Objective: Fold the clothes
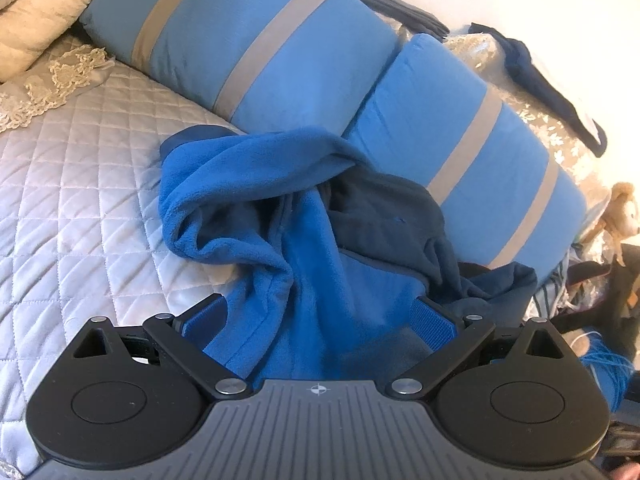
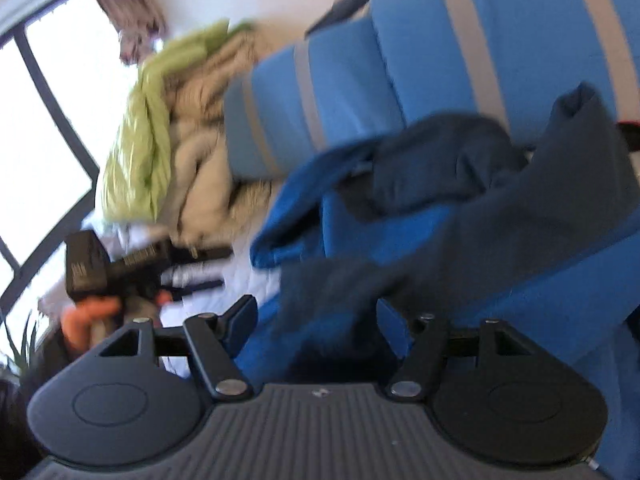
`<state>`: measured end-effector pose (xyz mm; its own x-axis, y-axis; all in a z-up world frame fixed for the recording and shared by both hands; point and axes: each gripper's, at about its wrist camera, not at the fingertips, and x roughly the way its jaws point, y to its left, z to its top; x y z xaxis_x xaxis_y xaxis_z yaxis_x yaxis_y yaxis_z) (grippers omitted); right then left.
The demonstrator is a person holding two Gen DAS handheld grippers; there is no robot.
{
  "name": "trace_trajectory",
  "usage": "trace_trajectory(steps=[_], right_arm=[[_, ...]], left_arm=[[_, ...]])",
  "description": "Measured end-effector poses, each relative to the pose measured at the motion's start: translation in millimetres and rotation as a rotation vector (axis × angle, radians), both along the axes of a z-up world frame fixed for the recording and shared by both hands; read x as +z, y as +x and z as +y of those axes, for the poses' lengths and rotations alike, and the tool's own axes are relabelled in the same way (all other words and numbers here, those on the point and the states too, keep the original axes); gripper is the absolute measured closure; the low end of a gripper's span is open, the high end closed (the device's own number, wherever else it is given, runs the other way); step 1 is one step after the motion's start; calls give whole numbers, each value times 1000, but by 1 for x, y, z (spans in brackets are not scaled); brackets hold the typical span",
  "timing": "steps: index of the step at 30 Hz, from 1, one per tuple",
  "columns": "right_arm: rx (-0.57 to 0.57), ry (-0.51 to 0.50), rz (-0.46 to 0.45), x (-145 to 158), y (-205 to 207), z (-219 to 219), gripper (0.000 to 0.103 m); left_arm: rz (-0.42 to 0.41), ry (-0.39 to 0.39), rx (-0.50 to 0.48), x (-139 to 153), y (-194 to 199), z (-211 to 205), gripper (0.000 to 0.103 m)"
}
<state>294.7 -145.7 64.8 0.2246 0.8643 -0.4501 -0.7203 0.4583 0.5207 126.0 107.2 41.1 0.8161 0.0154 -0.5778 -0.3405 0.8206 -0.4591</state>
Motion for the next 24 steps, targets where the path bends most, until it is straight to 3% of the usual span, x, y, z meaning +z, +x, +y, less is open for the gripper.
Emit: trace_trajectory(steps=[2, 3, 4, 6, 7, 12, 16, 20, 24], right_arm=[[27, -22, -3, -7, 0, 4, 31], [38, -27, -10, -10, -1, 6, 47], [51, -25, -27, -9, -3, 9, 53], [87, -26, -77, -6, -13, 17, 76], [113, -37, -120, -2, -22, 23, 81], [247, -117, -335, 11, -75, 55, 89], [343, -221, -474, 8, -112, 79, 90], [418, -327, -578, -5, -139, 96, 89], [426, -368, -610, -9, -143, 99, 82]], left_arm=[[0, 4, -3, 0, 0, -1, 3], [0, 6, 1, 0, 1, -1, 3], [1, 5, 6, -1, 1, 0, 3], [3, -1, 2, -1, 2, 0, 3], [2, -5, -3, -1, 2, 0, 3], [-8, -10, -41, 0, 3, -2, 3], [-4, -1, -49, -3, 3, -4, 3], [3, -8, -52, -5, 5, -4, 3], [3, -6, -58, -5, 5, -4, 3]])
